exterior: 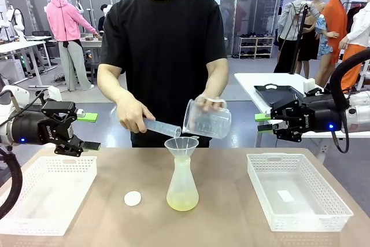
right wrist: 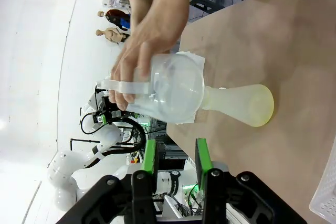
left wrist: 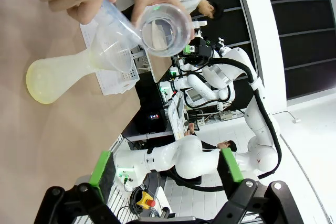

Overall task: Prepare the solutions needed for the experiment.
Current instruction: Once the solution is in the Big flask , pick up the Plastic Funnel and place it back into the right Organizing basket.

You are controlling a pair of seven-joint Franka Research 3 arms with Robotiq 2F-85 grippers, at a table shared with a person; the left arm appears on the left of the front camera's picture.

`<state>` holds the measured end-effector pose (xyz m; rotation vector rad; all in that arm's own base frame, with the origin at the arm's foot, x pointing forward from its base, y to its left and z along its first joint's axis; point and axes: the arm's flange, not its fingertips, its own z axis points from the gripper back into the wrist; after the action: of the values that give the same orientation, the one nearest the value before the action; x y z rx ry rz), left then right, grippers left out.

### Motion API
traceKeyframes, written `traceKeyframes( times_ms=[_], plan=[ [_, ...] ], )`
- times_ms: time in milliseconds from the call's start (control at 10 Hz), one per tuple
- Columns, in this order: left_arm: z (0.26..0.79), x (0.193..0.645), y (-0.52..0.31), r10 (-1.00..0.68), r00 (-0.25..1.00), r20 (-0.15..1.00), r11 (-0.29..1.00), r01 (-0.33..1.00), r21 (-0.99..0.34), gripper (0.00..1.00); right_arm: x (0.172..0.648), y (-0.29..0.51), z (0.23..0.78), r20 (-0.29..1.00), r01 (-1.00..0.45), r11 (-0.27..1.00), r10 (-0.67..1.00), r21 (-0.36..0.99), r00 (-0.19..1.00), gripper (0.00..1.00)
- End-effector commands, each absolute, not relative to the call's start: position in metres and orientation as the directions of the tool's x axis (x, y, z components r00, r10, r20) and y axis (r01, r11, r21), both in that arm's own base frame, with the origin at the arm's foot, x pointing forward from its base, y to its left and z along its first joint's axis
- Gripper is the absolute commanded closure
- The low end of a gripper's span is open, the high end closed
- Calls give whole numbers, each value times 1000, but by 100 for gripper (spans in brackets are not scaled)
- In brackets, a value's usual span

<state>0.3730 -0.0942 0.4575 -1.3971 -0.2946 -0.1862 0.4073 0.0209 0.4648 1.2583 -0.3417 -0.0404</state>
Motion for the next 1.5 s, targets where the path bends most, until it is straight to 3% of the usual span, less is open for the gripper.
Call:
traceKeyframes(
  times_ms=[0, 1000, 1400],
  plan=[
    [459, 373, -95, 44, 949, 312, 151, 303, -941, 0, 407, 22, 465, 239, -167, 308, -214, 937, 947, 62],
    [459, 373, -95, 44, 949, 312, 151, 303, -941, 0, 407, 21, 465, 231, -156, 314, -216, 937, 949, 62],
    [459, 373, -95, 44, 949, 312, 151, 303, -941, 0, 417, 35, 484, 246, -189, 395, -100, 899, 964, 62]
  ],
)
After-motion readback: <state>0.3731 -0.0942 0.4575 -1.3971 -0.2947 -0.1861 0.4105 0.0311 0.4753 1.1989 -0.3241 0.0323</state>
